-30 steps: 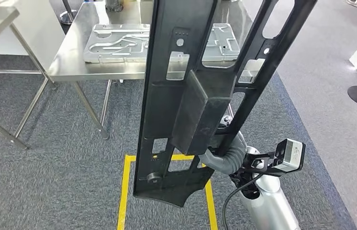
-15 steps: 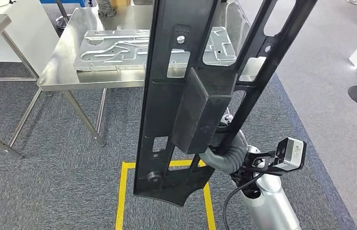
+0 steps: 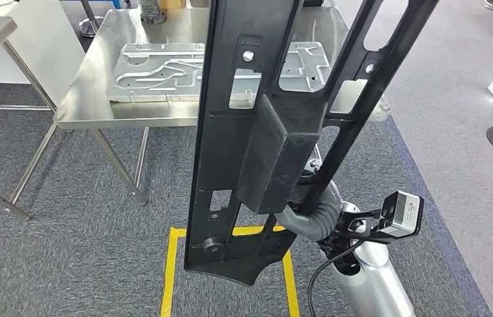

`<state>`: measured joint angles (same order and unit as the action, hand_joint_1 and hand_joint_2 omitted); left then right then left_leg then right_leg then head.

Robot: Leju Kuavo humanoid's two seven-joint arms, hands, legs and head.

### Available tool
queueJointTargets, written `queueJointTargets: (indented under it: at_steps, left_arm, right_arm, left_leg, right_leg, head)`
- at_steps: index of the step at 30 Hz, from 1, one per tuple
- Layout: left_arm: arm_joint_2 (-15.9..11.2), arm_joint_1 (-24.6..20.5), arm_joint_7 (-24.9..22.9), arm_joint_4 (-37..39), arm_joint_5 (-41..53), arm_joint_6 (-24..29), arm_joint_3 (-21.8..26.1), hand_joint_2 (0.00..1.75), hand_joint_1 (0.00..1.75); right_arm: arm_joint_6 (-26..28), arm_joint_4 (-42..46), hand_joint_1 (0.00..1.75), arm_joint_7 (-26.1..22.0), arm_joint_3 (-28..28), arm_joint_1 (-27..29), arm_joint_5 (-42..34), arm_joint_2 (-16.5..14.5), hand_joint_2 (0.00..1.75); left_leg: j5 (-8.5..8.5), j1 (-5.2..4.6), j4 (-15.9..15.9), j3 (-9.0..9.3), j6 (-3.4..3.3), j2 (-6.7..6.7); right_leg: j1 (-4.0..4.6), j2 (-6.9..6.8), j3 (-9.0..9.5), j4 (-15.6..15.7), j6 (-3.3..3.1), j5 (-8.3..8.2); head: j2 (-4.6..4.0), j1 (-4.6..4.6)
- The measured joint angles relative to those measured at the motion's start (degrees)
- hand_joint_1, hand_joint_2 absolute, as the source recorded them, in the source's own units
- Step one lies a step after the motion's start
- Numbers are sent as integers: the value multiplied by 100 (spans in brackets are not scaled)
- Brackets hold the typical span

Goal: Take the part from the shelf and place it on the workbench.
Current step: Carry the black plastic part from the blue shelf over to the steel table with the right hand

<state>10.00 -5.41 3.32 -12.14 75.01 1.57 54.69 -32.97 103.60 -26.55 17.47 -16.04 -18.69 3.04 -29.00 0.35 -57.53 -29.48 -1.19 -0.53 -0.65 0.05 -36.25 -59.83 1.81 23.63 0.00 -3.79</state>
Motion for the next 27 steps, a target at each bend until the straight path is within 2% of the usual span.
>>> queueJointTargets:
  at_steps: [2,5,6,7,9,10,11,12,13,14,15,16,19,21,22,24,25,26,27]
  left_arm:
    - [-1,-6,-2,1,0,0,0,175,0]
    - [-3,-15,-5,1,0,2,0,175,0]
    - [-3,-21,-5,1,-1,3,0,175,0]
    - [-4,-24,1,1,-4,4,0,175,0]
    - [-3,-50,13,1,-11,2,0,175,0]
    - [-3,-66,19,1,-14,-1,0,175,0]
    - [-4,-78,19,1,-15,-2,0,175,0]
    - [-4,-79,13,1,-14,-4,1,175,0]
    - [-5,-70,6,1,-13,-4,1,175,0]
    - [-8,-56,-3,1,-11,-4,1,175,0]
    - [-10,-42,-10,1,-10,-4,1,175,0]
    - [-12,-32,-13,1,-10,-3,0,175,0]
    - [-19,-10,-14,1,-9,-2,2,175,0]
    - [-20,-5,-11,1,-3,-2,3,175,0]
    - [-19,-5,-11,1,1,-3,2,175,0]
    - [-19,-1,-13,1,8,-6,2,175,0]
    - [-20,2,-14,1,13,-9,2,175,0]
    - [-20,4,-15,1,16,-12,2,175,0]
    - [-21,4,-15,1,20,-15,2,175,0]
  right_arm:
    - [0,7,171,0,-1,2,0,2,175]
    - [1,25,171,-1,-3,2,-1,4,175]
    - [1,32,171,-2,-3,-2,-2,4,175]
    - [1,39,171,-3,-3,-4,-4,4,175]
    - [-1,41,171,-2,-2,1,-6,4,175]
    - [-1,40,171,2,-1,6,-6,4,175]
    - [-3,40,171,4,1,10,-8,4,175]
    - [-5,40,171,6,2,11,-10,4,175]
    - [-7,40,171,6,2,11,-13,3,175]
    - [-9,38,171,7,2,9,-16,3,175]
    - [-10,36,171,7,2,6,-21,3,175]
    - [-12,34,171,6,2,3,-27,3,175]
    - [-23,34,171,6,1,-5,-42,3,175]
    - [-30,39,171,6,-2,-24,-52,4,175]
    - [-35,40,171,3,-4,-32,-60,4,175]
    - [-44,38,171,-2,-6,-27,-69,5,175]
    - [-46,35,171,-3,-8,-12,-71,6,175]
    - [-47,32,171,-3,-9,0,-72,7,175]
    - [-49,29,171,-3,-10,6,-73,8,175]
  left_leg:
    - [-44,-10,6,6,63,6]
    - [-163,-1,-85,28,150,21]
    - [-272,3,-306,-61,176,22]
    - [-410,12,-658,-240,195,23]
    - [-657,18,-1474,-728,219,23]
    - [-651,19,-1703,-906,220,24]
    - [-522,18,-1707,-974,212,24]
    - [-274,18,-1477,-931,193,24]
    - [32,15,-1092,-813,162,24]
    - [257,1,-728,-680,130,25]
    - [388,-14,-415,-561,100,24]
    - [419,-30,-241,-498,77,22]
    - [351,-26,-97,-445,17,6]
    - [342,8,-22,-364,-33,3]
    - [330,15,1,-322,-54,8]
    - [286,13,8,-272,-84,16]
    - [259,13,8,-246,-88,16]
    - [229,13,7,-212,-87,12]
    - [194,13,6,-166,-81,8]
  right_leg:
    - [30,12,37,126,-65,45]
    - [4,29,114,184,-175,113]
    - [-5,23,160,203,-208,135]
    - [-4,13,202,212,-233,162]
    - [12,-1,262,212,-262,221]
    - [20,-3,301,212,-267,253]
    - [27,0,351,211,-269,289]
    - [34,7,415,211,-266,329]
    - [39,14,482,211,-260,373]
    - [48,22,536,213,-245,414]
    - [56,32,564,209,-222,445]
    - [59,36,567,208,-195,463]
    - [60,30,559,224,-94,498]
    - [57,26,490,18,-26,618]
    - [44,25,339,-275,1,740]
    - [21,24,-164,-1092,43,990]
    - [8,23,-390,-1384,59,1012]
    - [-2,22,-516,-1471,68,918]
    - [-11,20,-519,-1313,69,709]
  head:
    - [0,-1]
    - [0,-3]
    - [0,-5]
    - [0,-7]
    - [0,-8]
    - [0,-8]
    - [0,-8]
    - [0,-8]
    - [0,-8]
    - [0,-8]
    - [0,-8]
    - [0,-7]
    - [0,-7]
    - [0,-7]
    - [0,-6]
    - [0,-6]
    - [0,-6]
    - [0,-6]
    - [0,-6]
